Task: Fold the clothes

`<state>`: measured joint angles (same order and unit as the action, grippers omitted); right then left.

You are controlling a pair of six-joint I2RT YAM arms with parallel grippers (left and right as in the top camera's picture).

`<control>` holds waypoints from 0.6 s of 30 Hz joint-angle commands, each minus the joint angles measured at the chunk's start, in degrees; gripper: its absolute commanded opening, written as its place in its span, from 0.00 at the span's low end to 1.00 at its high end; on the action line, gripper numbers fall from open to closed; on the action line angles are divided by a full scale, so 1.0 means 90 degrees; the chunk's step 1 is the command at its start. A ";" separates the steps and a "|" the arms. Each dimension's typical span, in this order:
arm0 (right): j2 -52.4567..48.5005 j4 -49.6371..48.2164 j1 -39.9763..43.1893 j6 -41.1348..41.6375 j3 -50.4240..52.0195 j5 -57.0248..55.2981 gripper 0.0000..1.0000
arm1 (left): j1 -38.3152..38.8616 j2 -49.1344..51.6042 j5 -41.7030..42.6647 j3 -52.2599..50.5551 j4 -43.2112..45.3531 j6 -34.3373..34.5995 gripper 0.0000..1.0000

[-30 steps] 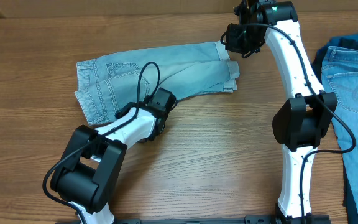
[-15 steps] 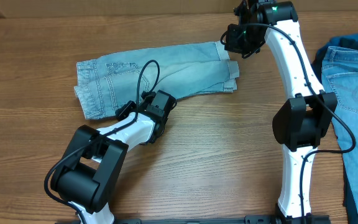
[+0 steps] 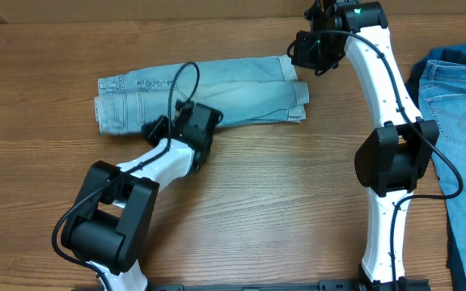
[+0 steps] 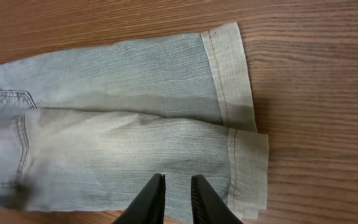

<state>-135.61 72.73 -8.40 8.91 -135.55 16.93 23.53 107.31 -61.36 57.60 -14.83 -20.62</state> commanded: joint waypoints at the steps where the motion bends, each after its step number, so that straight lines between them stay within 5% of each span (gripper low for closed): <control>1: 0.0005 -0.0063 -0.0007 -0.0049 -0.0148 -0.0046 0.19 | -0.0109 0.0029 -0.0175 0.0607 0.0141 -0.0187 0.04; 18: 0.0005 0.0301 0.0044 -0.0046 -0.0148 -0.0413 0.19 | -0.1224 0.0029 0.2297 0.1095 0.0996 0.0185 0.04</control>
<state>-135.61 74.78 -8.27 8.93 -135.55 15.77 14.31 107.31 -47.07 66.39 -7.40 -21.34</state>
